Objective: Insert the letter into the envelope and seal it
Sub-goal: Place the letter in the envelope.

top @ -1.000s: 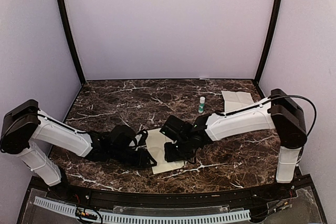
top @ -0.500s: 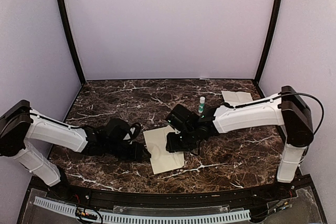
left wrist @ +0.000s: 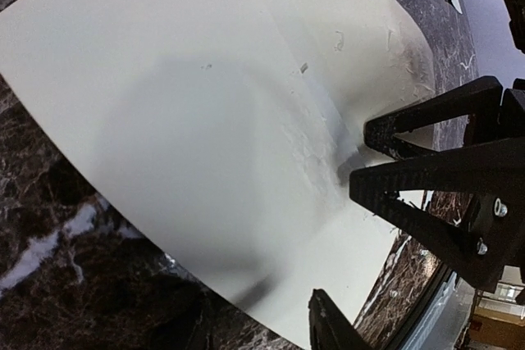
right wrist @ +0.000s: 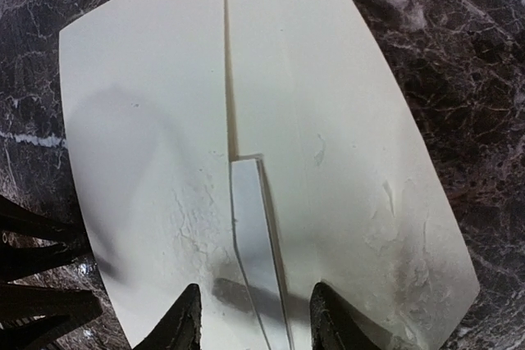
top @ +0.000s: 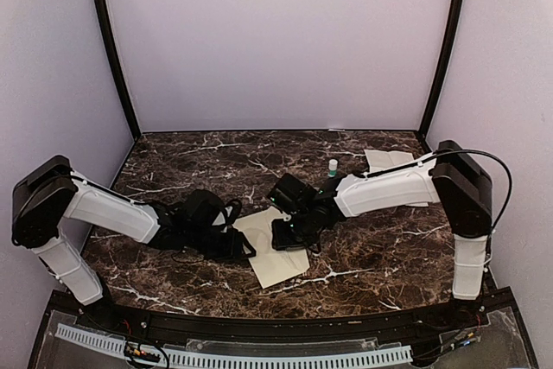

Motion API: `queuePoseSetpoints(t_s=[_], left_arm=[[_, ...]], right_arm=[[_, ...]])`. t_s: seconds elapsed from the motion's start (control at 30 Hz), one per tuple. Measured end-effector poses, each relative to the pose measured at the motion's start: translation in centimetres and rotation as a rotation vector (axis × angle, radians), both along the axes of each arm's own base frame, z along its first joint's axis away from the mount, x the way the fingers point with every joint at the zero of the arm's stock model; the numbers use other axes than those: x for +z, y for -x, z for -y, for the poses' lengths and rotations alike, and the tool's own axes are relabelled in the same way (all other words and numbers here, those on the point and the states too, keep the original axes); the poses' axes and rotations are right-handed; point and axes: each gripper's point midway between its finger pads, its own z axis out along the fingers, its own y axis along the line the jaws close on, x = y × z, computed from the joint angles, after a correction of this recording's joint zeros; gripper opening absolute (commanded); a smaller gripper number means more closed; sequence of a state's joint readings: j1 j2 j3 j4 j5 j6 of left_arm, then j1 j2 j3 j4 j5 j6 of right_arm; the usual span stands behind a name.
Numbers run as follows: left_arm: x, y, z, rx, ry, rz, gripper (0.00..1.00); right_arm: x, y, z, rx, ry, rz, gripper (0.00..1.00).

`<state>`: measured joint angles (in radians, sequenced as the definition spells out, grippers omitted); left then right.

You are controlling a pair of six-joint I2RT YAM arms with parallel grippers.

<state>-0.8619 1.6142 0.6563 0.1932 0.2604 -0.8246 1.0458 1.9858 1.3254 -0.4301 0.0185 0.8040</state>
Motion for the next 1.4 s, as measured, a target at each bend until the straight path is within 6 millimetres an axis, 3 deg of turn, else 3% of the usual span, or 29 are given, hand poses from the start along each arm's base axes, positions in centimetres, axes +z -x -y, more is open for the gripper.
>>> queuePoseSetpoints(t_s=[0.53,1.4], left_arm=[[-0.1,-0.1,0.7,-0.019,0.026,-0.005,0.33],[-0.3,-0.3,1.1,-0.023,0.037,-0.015,0.3]], right_arm=[[-0.3,0.2,-1.2,0.049,-0.023,-0.021,0.34],[-0.2,0.4,-1.7,0.061,-0.007,-0.046,0.34]])
